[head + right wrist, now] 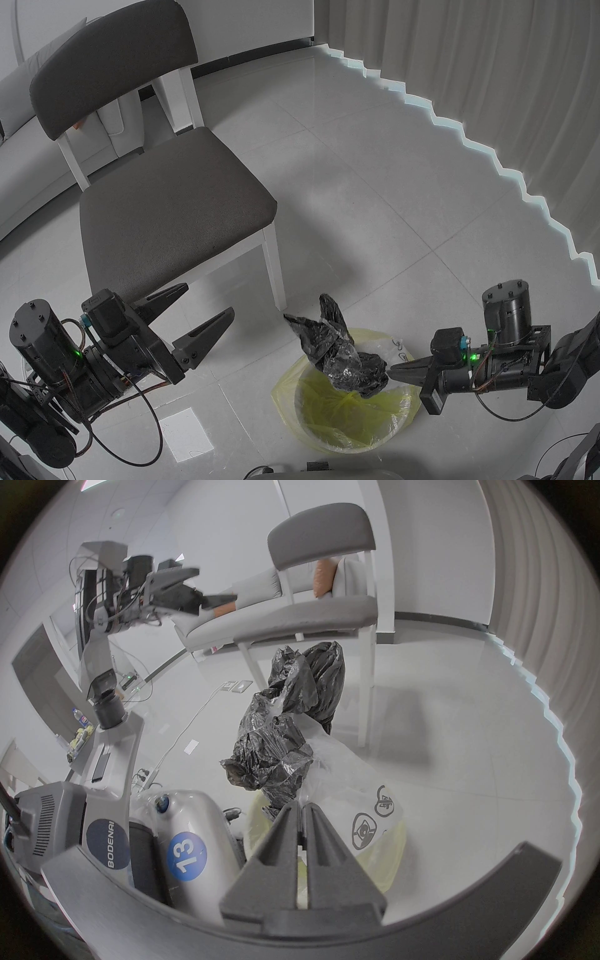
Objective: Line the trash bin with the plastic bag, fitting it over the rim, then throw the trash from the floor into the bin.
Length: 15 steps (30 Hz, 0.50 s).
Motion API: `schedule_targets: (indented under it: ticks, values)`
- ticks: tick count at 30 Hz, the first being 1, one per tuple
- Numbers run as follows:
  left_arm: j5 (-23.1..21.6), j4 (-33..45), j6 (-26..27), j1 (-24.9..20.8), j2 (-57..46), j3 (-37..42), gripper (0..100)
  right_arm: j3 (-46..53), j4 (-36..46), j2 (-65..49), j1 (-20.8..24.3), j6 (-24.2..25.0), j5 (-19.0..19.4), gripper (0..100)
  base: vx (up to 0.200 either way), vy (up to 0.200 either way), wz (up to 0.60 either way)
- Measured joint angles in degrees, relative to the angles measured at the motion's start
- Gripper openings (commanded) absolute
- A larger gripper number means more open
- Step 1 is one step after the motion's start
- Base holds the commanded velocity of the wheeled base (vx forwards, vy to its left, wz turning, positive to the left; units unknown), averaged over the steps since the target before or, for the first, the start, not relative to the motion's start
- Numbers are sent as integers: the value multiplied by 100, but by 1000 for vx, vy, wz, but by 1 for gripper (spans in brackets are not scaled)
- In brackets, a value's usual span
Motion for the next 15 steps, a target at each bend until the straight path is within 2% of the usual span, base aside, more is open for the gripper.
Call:
schedule_targets:
  ticks: [11, 12, 15]
  values:
    - [-5, 2, 5, 0, -94, -21, 100, 379, -870, 926, 112, -22, -50, 0, 0, 0, 0]
    - [-2, 0, 5, 0, -101, -21, 100, 402, -914, 1003, 112, -20, -50, 100, 0, 0, 0]
    - [-7, -2, 2, 0, -124, -23, 100, 484, -965, 1211, 113, -28, -49, 100, 0, 0, 0]
